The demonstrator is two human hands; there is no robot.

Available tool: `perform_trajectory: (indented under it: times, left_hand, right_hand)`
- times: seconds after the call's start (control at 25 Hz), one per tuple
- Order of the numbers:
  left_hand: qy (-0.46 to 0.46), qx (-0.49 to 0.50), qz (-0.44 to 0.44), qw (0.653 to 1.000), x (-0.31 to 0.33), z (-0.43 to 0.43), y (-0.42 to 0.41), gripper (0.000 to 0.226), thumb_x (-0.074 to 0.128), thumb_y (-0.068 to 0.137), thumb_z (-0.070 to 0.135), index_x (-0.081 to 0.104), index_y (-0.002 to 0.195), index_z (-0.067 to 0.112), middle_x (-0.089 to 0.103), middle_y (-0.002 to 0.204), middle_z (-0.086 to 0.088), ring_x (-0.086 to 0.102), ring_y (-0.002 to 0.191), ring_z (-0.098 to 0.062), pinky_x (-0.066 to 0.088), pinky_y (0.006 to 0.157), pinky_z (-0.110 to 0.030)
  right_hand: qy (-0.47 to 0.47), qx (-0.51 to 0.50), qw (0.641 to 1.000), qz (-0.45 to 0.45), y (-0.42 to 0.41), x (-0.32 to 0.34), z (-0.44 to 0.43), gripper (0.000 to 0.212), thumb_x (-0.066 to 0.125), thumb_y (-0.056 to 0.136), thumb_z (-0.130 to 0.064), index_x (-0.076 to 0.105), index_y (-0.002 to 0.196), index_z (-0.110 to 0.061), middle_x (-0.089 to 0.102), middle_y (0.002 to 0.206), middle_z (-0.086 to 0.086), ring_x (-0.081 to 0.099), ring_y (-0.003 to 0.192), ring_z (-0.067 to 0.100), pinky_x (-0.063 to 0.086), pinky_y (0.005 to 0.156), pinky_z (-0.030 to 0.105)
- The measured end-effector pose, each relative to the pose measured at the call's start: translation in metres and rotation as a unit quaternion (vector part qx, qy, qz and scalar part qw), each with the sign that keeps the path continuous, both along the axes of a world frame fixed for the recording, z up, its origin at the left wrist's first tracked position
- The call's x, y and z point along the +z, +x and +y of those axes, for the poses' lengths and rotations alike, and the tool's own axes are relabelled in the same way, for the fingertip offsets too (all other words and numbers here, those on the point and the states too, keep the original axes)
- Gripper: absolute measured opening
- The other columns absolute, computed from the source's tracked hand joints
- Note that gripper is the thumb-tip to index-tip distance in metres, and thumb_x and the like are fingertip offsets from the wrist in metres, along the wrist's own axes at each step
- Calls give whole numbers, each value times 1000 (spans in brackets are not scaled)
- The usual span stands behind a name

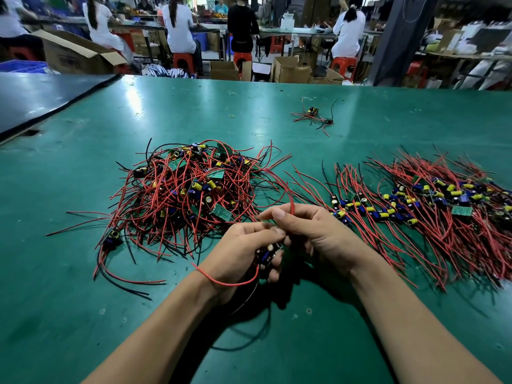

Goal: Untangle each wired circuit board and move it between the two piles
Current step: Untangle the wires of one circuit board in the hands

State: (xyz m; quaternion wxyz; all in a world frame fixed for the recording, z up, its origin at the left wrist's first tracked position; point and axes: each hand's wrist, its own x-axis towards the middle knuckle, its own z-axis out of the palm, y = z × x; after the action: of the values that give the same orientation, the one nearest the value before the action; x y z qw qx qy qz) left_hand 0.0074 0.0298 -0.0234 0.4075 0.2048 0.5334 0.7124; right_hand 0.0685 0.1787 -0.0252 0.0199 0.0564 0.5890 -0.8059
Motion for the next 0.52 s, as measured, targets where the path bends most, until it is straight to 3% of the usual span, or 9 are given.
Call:
perform_trajectory:
  times: [0.16,0.28,0.36,0.52]
  left_hand:
    - [-13,-15,7,1000,0,-1,-3,17,61,78,20,60,73,3,48,50,-9,47,36,-19,40,39,-19]
    - [-10,-11,10,1000,-2,2,-3,16,60,84,16,58,75,3,49,52,-10,49,38,-20,41,40,-20]
    - [-16,6,29,999,-5,5,-1,17,56,92,11,58,77,3,52,53,-10,52,39,-21,45,43,-23]
    - [-41,77,141,986,-11,9,7,22,55,97,8,55,81,-8,58,56,-14,60,43,-24,50,43,-26]
  right_hand:
    - [176,-149,971,65,-7,-5,9,30,74,80,-45,81,87,-17,38,52,-7,27,50,9,21,47,21]
    - [214,-224,947,85,-10,-8,11,36,70,85,-49,80,84,-14,37,50,-12,27,45,3,23,43,13]
    - [192,-254,946,55,-14,-9,7,42,64,89,-53,80,79,-16,38,50,-7,28,41,4,23,40,15]
    - [-18,-206,977,-57,-20,-4,1,59,47,100,-54,78,65,-17,43,57,-5,29,39,5,22,37,18]
